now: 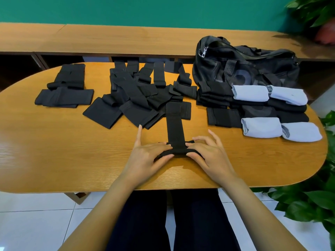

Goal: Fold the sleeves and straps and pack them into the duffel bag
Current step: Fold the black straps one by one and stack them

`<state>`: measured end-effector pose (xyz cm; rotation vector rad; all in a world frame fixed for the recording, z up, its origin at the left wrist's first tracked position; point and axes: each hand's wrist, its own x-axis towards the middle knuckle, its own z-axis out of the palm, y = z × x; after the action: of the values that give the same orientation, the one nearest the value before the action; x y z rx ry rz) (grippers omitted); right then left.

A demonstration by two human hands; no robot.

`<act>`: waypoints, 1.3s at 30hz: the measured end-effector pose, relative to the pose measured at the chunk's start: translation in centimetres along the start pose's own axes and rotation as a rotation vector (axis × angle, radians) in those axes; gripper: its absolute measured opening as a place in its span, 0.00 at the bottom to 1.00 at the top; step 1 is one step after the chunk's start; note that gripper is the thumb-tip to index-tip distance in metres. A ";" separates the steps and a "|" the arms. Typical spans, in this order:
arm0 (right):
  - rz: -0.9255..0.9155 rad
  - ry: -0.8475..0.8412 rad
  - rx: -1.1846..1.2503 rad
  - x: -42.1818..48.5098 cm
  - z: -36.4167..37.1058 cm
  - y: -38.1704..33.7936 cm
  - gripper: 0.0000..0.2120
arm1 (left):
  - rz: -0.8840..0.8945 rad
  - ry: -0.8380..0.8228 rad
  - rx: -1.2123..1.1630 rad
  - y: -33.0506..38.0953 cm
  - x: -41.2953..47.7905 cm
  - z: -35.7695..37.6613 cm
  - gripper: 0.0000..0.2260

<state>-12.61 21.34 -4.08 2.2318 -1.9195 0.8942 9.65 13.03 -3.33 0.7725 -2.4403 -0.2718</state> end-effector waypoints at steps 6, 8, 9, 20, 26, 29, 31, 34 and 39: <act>-0.048 0.132 0.029 -0.2 0.0 0.2 0.23 | 0.024 0.042 -0.047 0.1 0.0 -0.1 0.17; -0.013 0.182 0.068 -0.2 0.0 0.3 0.22 | -0.042 0.086 -0.139 0.3 0.0 0.1 0.15; 0.020 0.205 0.092 0.0 0.0 0.4 0.23 | -0.100 0.114 -0.206 0.5 0.1 0.1 0.14; 0.416 0.160 0.116 6.0 0.2 0.3 0.20 | -0.486 0.276 -0.253 -0.3 4.5 1.6 0.09; 0.505 0.025 -0.020 8.0 0.7 0.6 0.20 | -0.444 0.199 0.126 -1.8 6.2 1.8 0.17; 0.432 -0.021 -0.180 7.9 1.0 0.5 0.24 | -0.302 0.162 0.253 -3.0 6.6 1.7 0.16; 0.340 -0.078 -0.220 7.9 1.1 -0.2 0.26 | -0.222 0.049 0.270 -3.9 6.8 1.7 0.18; 0.245 -0.260 -0.232 7.8 1.9 -1.4 0.31 | -0.180 -0.159 0.232 -4.6 7.1 1.9 0.23; 0.180 -0.319 -0.249 6.2 2.9 -1.3 0.37 | -0.183 -0.237 0.225 -5.5 7.3 2.5 0.26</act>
<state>-9.95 14.95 -3.20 2.1844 -2.2478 0.2981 5.84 4.38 -3.93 1.1209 -2.6566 -0.1670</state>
